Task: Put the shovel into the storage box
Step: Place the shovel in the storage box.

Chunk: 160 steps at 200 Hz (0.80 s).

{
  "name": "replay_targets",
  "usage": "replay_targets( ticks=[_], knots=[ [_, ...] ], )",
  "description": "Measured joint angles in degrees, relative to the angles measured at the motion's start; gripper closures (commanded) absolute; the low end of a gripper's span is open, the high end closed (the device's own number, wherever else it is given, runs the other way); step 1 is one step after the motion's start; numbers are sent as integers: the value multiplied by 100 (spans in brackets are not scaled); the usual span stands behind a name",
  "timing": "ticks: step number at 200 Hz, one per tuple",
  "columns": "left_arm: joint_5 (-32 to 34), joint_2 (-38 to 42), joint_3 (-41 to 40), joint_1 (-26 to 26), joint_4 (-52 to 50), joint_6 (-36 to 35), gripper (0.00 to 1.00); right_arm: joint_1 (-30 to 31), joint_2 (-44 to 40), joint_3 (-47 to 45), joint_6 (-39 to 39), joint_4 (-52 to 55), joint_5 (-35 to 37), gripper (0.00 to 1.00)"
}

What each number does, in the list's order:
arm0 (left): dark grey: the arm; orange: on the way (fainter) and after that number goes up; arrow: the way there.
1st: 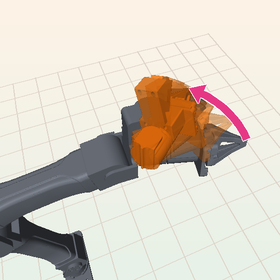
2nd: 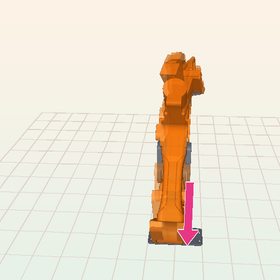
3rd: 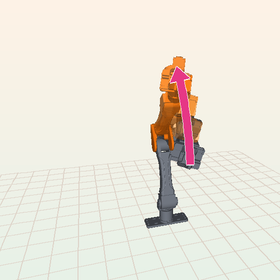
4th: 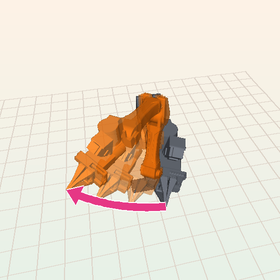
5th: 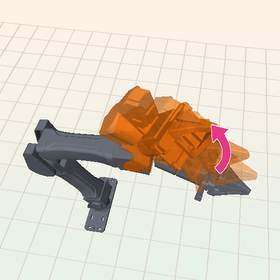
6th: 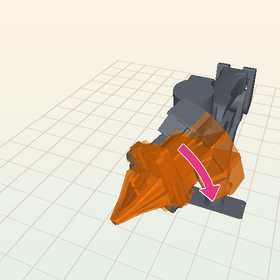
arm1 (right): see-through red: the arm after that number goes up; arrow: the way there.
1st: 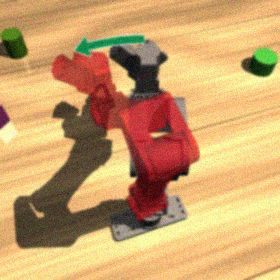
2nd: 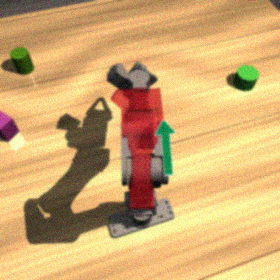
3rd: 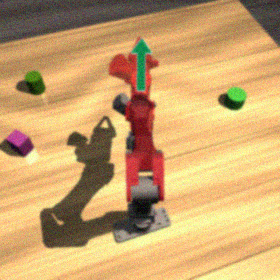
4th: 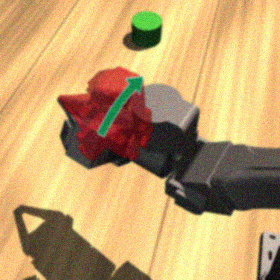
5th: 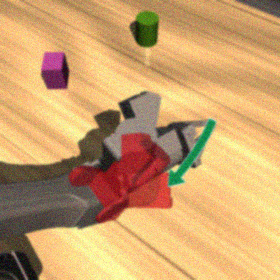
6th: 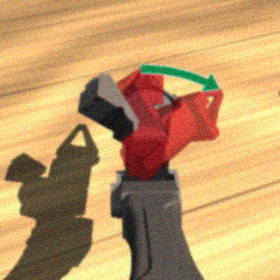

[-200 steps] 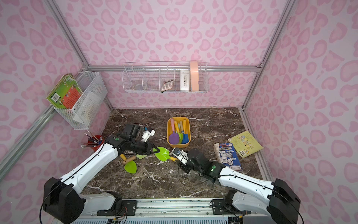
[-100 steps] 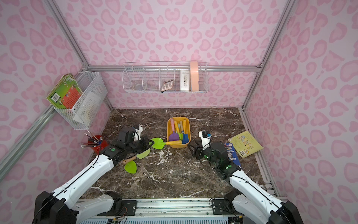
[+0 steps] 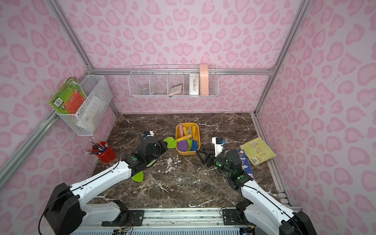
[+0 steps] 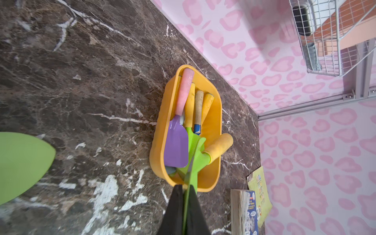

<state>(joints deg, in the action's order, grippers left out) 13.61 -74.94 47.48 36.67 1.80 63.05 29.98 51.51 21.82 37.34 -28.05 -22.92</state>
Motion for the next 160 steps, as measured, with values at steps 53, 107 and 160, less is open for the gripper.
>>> replay_targets(
  ticks=[53, 107, 160],
  knots=[
    [848, -997, 667, 273, 590, 153, 100, -120, -540, -236, 2, 107, 225, 38],
    [1239, -1808, 1056, 420, 750, 267, 100, -208, -603, -262, -15, 173, 282, 38],
    [1294, -2308, 1110, 450, 962, 282, 96, -229, -170, -262, -35, 205, 289, 38]
  ],
)
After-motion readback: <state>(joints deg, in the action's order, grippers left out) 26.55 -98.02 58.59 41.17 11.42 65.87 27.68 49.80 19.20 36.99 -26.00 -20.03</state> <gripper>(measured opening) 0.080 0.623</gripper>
